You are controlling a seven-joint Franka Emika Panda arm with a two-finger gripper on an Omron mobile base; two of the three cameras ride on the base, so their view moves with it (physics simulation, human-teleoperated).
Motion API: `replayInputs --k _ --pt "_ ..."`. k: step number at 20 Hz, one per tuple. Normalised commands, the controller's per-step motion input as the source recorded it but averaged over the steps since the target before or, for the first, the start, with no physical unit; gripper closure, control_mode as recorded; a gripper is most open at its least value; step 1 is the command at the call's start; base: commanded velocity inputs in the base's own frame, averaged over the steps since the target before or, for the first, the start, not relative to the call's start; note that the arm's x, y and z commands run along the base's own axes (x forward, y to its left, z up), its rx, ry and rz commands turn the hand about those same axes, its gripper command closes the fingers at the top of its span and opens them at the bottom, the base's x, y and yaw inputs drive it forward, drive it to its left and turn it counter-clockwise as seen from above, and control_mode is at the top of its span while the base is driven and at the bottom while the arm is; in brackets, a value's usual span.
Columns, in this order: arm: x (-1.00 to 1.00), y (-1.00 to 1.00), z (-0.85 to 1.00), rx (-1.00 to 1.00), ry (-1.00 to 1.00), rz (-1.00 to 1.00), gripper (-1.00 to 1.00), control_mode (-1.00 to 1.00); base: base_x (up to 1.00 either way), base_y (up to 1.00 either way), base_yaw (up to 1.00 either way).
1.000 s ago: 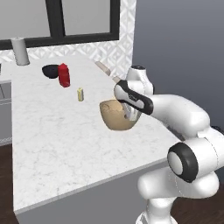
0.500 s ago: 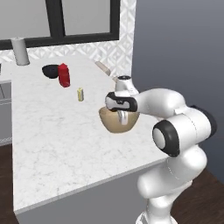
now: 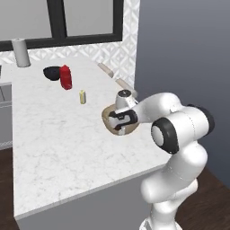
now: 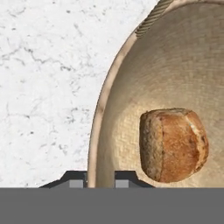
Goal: Open the cabinet, pick up the bread from the cabinet and place it in the basket. Then move the basket to the dining counter.
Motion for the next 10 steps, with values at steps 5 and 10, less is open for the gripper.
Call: replayInputs --k 5,10 --pt "0.64 0.00 -0.11 0.00 0.02 -0.08 1.00 -1.00 0.00 0.00 0.00" --pt "0.39 0.00 -0.46 0.00 0.09 -0.07 -1.00 -1.00 0.00 0.00 0.00"
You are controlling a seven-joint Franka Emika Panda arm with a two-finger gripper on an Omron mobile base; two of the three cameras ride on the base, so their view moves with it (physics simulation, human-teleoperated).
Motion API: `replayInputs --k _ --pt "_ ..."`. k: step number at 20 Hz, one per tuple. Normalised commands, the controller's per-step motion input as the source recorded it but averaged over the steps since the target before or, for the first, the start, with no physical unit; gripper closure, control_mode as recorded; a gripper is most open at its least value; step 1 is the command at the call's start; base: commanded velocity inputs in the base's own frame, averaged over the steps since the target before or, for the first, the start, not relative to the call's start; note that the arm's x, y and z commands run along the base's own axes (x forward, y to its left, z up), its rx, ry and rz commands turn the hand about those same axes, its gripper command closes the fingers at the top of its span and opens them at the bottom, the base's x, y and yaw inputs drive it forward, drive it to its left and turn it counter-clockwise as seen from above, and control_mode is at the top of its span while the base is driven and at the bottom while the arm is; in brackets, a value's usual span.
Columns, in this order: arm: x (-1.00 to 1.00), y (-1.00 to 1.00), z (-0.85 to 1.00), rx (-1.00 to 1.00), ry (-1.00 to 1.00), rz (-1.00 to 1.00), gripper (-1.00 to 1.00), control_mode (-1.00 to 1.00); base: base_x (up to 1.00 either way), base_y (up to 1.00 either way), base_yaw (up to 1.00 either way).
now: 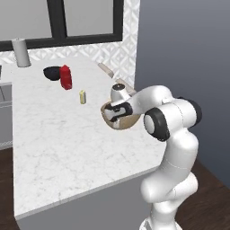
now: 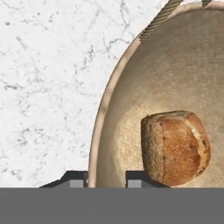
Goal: Open the cabinet, pick up the bread from the cabinet and place it in the basket. Then move the basket to the dining counter.
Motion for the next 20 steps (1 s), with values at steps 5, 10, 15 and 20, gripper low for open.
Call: replayInputs --k 5,10,15,20 --pt "0.06 0.00 -0.06 0.00 0.04 -0.03 -1.00 -1.00 0.00 0.00 0.00" --pt "-0.20 0.00 0.03 0.00 0.00 -0.02 -1.00 -1.00 0.00 0.00 0.00" --pt "-0.82 -0.02 0.36 0.08 0.00 -0.05 -1.00 -1.00 0.00 0.00 0.00" --pt "-1.00 -0.10 0.48 0.13 0.00 -0.20 -1.00 -1.00 0.00 0.00 0.00"
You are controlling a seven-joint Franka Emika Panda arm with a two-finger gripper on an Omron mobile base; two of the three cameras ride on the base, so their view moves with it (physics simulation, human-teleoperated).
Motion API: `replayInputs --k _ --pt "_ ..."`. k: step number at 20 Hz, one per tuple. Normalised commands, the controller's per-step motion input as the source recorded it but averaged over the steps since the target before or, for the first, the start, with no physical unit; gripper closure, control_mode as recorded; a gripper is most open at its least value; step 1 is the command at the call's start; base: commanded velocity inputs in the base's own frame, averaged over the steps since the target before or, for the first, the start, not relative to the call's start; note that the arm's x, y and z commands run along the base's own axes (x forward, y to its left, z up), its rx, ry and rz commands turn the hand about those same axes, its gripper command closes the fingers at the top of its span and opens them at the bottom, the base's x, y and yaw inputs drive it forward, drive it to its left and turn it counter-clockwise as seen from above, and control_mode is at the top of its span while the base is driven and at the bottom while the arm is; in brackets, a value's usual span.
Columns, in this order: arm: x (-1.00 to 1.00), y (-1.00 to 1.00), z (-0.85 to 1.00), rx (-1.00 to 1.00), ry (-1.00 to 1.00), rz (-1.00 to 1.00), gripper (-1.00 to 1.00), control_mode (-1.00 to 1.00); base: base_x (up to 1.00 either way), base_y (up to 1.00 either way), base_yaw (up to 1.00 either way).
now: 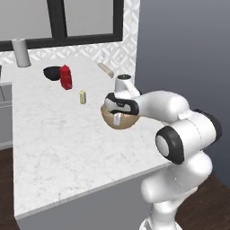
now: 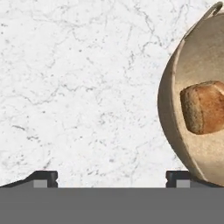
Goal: Open the cabinet, pick up the bread from the cabinet and place it in the basket. Then move the basket to the dining counter.
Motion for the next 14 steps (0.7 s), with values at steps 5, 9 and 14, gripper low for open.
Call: replayInputs --k 5,9,14 --pt "-1.00 -0.25 0.35 0.06 -0.03 -0.24 -1.00 -1.00 0.00 0.00 0.00" --pt "-1.00 -0.41 0.31 0.08 -0.05 -0.27 -1.00 -1.00 0.00 0.00 0.00" --pt "-1.00 -0.47 0.28 0.08 -0.07 -0.24 -1.00 -1.00 0.00 0.00 0.00"
